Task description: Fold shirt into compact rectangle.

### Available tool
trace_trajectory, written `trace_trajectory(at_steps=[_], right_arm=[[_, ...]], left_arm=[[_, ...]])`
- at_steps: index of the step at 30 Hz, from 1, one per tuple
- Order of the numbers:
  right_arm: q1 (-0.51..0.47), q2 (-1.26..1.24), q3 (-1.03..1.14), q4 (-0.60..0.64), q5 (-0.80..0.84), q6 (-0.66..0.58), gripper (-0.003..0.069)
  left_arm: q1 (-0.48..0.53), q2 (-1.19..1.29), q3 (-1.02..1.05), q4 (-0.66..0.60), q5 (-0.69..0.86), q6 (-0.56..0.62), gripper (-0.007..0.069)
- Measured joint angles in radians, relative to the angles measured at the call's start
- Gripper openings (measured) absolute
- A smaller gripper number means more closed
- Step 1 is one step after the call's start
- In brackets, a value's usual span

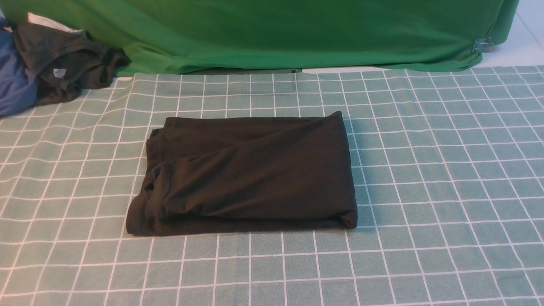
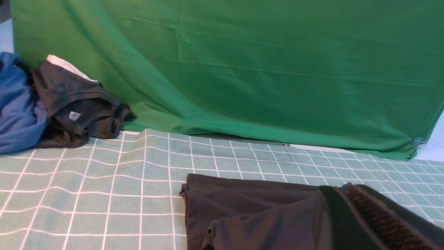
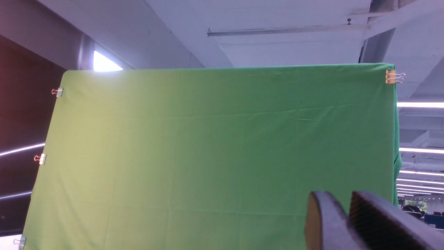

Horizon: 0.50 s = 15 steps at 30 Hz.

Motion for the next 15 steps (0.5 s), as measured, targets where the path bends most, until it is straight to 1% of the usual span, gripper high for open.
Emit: trace_trajectory(at_steps=[4,6,7,9,10,11,13,15], right_arm=[[0.000,0.000,0.000,0.000,0.000,0.000,0.0113],[0.000,0.000,0.000,0.000,0.000,0.000,0.0114],[0.000,0.000,0.000,0.000,0.000,0.000,0.0114],[0.000,0.000,0.000,0.000,0.000,0.000,0.0114],[0.000,0.000,0.000,0.000,0.000,0.000,0.0114],[0.000,0.000,0.000,0.000,0.000,0.000,0.0114],[0.000,0.000,0.000,0.000,0.000,0.000,0.0114],[0.000,0.000,0.000,0.000,0.000,0.000,0.0114]], left_arm=[[0.000,0.001,0.034,0.000,-0.058,0.038,0.0013],[0.000,0.000,0.097,0.005,-0.158,0.064,0.0013],[0.000,0.000,0.104,0.005,-0.169,0.065,0.0013],[0.000,-0.027,0.237,0.022,-0.305,0.083,0.0013],[0.000,-0.046,0.278,0.024,-0.336,0.083,0.0013],[0.000,-0.050,0.299,0.026,-0.349,0.083,0.0013],[0.000,-0.121,0.422,0.044,-0.398,0.083,0.0013],[0.000,-0.162,0.500,0.052,-0.416,0.083,0.0013]])
